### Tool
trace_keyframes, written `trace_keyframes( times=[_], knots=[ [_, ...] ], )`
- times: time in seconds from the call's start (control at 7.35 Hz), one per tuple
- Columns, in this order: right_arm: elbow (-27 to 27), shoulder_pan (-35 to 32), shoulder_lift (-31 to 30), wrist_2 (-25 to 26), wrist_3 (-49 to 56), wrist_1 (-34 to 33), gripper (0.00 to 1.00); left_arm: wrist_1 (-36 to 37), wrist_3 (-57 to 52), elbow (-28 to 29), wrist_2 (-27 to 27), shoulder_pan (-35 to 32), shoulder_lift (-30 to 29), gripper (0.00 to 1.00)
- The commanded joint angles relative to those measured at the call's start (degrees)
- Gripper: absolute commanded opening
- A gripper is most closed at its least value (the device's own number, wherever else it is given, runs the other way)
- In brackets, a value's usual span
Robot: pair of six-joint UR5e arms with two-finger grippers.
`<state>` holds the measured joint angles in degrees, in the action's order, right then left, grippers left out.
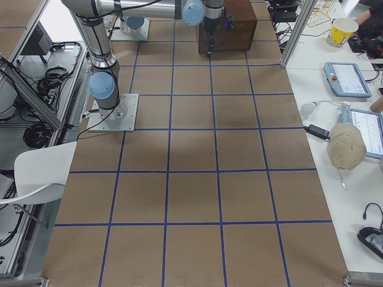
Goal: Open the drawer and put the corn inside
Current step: 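Lift the corn with the left gripper and carry it over the drawer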
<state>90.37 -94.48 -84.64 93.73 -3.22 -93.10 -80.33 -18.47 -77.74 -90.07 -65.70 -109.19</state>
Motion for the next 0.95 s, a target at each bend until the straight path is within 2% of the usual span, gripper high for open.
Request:
trace_keyframes(
  times=[0.0, 0.82],
  knots=[
    [0.0, 0.0, 0.0, 0.0, 0.0, 0.0, 1.00, 0.2, 6.6, -0.4, 1.1, -3.7, -1.2, 0.01],
    [0.0, 0.0, 0.0, 0.1, 0.0, 0.0, 1.00, 1.9, 2.7, -5.0, 0.9, -4.6, -2.1, 0.00]
  ],
)
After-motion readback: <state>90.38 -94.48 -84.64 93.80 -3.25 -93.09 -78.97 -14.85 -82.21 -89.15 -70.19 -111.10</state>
